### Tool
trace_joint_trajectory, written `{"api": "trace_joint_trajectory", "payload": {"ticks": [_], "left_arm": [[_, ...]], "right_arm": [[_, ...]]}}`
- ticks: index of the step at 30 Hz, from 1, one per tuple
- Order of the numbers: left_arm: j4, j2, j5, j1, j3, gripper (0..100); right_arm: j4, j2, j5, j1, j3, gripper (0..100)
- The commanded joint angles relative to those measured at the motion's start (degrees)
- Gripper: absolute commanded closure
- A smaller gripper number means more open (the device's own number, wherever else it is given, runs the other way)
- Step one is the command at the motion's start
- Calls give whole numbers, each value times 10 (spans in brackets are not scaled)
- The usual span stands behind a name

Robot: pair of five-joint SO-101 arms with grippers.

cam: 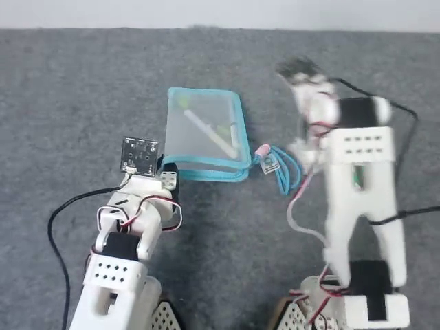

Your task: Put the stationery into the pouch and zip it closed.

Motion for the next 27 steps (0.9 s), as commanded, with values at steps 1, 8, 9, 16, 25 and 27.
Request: {"api": "trace_joint_trajectory", "payload": {"ticks": [1,8,9,16,25,27], "left_arm": [[-16,-11,-6,1,-13,988],[-13,-11,-6,1,-12,988],[-13,-11,-6,1,-12,988],[-15,-11,-6,1,-7,988],[-15,-12,-7,1,-7,988],[-15,-12,-7,1,-7,988]], "right_arm": [[-69,-34,94,122,80,785],[-204,-33,210,235,218,864],[-223,-33,215,247,229,858],[-302,-33,217,261,302,813],[-380,-33,214,258,376,813],[-406,-33,213,254,393,813]]}}
